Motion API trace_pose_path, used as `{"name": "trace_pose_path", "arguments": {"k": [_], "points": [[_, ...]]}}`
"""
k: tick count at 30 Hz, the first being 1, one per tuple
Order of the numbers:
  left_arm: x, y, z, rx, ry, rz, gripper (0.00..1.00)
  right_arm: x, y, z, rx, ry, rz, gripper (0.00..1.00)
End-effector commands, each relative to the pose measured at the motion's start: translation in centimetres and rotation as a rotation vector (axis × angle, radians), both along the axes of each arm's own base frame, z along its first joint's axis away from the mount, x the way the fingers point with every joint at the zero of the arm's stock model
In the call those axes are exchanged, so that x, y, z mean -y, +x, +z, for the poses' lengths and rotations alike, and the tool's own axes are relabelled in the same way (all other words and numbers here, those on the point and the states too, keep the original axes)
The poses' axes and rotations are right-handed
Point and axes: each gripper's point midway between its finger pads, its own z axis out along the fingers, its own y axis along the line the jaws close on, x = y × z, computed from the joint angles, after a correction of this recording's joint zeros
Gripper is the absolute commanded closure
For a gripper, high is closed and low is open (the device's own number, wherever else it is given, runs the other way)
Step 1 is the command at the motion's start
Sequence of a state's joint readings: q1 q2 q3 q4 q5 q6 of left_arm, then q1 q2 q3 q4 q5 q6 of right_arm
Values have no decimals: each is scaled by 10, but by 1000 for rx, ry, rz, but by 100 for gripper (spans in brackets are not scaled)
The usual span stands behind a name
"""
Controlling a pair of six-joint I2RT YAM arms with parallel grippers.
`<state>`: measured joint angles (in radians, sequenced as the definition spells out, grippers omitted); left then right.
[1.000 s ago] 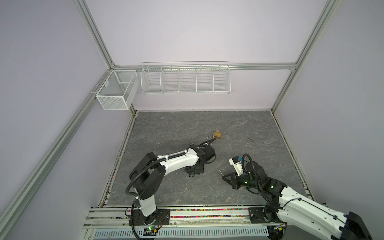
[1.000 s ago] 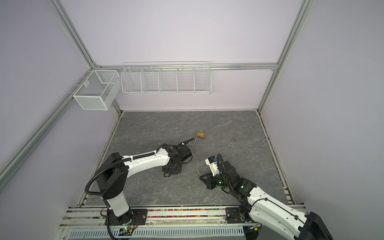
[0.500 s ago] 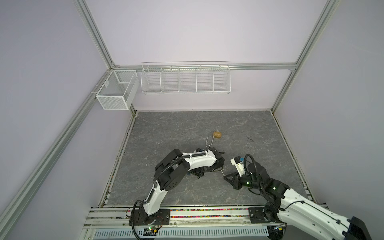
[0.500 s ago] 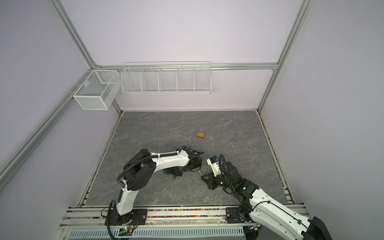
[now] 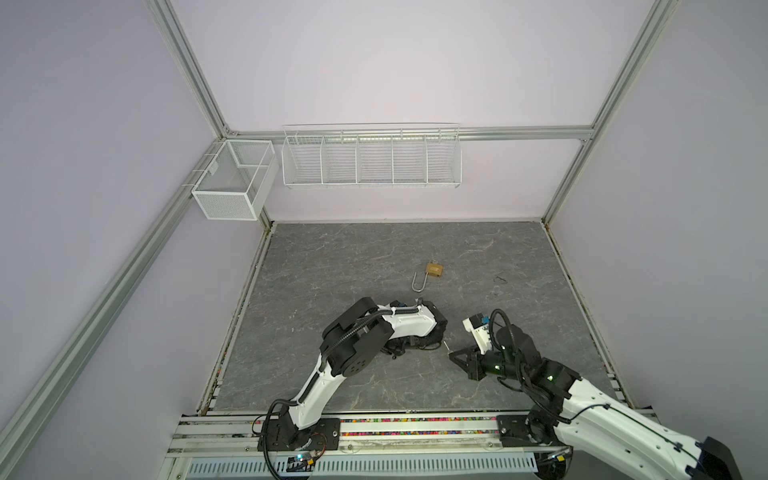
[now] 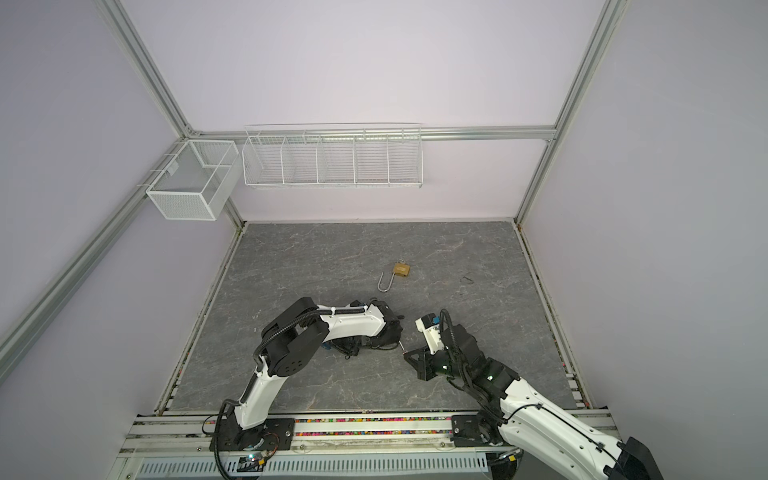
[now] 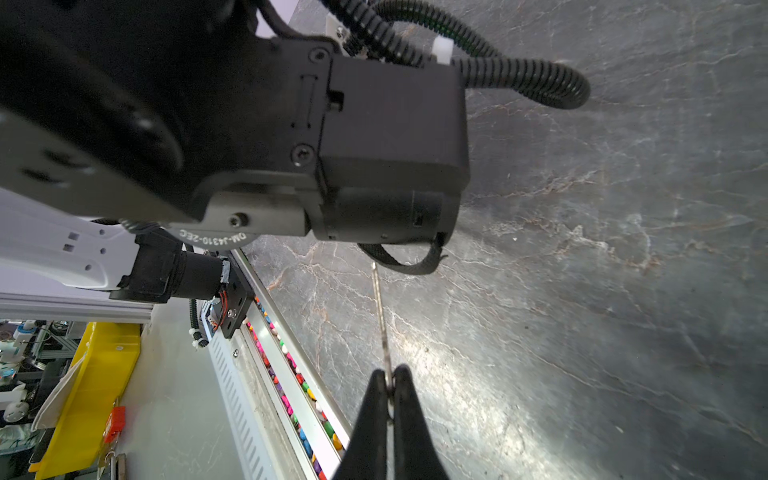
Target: Unlock with the key
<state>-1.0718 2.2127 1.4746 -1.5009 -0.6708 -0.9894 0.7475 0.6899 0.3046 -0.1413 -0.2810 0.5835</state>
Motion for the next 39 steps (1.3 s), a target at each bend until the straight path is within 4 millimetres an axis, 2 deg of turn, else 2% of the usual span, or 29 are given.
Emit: {"name": "trace_pose_path", "arguments": {"k": [1,4,9,17,19,22,24,26,31,34,37,39], "points": [[-4,1,6,9,9,-16,56,2,0,-4,5,-8,-1,94],[5,-4,1,1,-104,-1,47,2,1,-4,5,-8,-1,94],[22,-9,-3,-2,-298,13,44,0,2,-3,3,-8,4,94],[31,-13,13,-17,-692,117,44,-2,-1,-7,-4,8,20,94],[40,-11,25,-8,-803,106,44,-4,-1,-6,-4,15,28,94],[88,-13,51,-18,-1137,8,46,-7,-1,0,12,28,51,94],[129,-25,81,-29,-1464,-126,50,-14,0,14,43,78,73,94],[145,-40,105,-9,-1691,-245,54,-20,4,28,64,126,89,94],[146,-59,149,83,-1981,-379,63,-39,13,74,118,261,184,94],[136,-59,176,203,-2130,-421,77,-47,15,86,125,310,218,94],[128,-56,184,267,-2161,-427,73,-50,15,96,134,362,231,94],[126,-59,194,283,-2205,-452,72,-50,18,96,130,353,219,94]]}}
